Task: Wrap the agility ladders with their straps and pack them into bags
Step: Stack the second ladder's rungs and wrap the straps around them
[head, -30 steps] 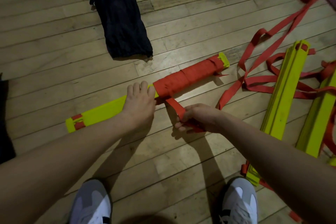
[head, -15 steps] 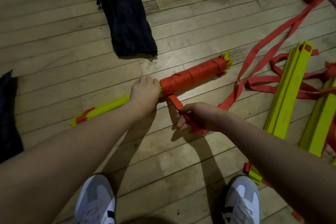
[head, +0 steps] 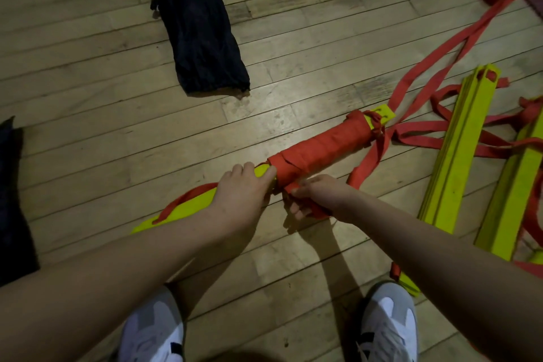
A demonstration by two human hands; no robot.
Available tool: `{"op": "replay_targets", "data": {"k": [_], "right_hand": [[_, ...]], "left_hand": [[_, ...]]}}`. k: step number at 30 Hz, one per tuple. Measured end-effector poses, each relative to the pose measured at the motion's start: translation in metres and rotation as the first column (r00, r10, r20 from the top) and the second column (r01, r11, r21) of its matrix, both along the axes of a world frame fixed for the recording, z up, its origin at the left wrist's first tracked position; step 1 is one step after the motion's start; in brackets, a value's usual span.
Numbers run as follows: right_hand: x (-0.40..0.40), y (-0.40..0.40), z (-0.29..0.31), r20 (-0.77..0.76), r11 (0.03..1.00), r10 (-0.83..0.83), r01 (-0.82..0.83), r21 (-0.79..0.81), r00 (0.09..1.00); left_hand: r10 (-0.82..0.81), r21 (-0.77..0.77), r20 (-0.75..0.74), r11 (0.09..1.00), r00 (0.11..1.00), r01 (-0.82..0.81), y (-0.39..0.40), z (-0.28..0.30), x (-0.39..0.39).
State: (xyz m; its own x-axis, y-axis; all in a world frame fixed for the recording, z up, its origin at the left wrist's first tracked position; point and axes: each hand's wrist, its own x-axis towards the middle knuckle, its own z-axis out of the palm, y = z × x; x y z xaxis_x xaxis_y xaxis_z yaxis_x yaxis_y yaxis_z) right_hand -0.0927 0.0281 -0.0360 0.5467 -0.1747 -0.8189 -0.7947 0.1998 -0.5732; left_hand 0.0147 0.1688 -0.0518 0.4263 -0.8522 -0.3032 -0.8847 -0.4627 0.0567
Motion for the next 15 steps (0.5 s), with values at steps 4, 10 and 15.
{"op": "replay_targets", "data": {"k": [4,10,15], "right_hand": [[-0.001,-0.001,0.004,0.034,0.998,0.028,-0.026,-0.064,0.999],[0.005,-0.002,0.008,0.062,0.996,-0.046,0.051,-0.08,0.997],[0.005,-0.002,0.007,0.052,0.999,-0.035,0.036,-0.021,0.998]], "left_hand": [[0.102,-0.008,-0.03,0.995,0.994,-0.102,-0.01,0.002,0.008],[0.211,-0.11,-0.114,0.969,0.971,-0.223,-0.013,0.006,0.015],[0.208,-0.091,0.01,0.974,0.978,-0.207,-0.023,0.0,0.028]]}}
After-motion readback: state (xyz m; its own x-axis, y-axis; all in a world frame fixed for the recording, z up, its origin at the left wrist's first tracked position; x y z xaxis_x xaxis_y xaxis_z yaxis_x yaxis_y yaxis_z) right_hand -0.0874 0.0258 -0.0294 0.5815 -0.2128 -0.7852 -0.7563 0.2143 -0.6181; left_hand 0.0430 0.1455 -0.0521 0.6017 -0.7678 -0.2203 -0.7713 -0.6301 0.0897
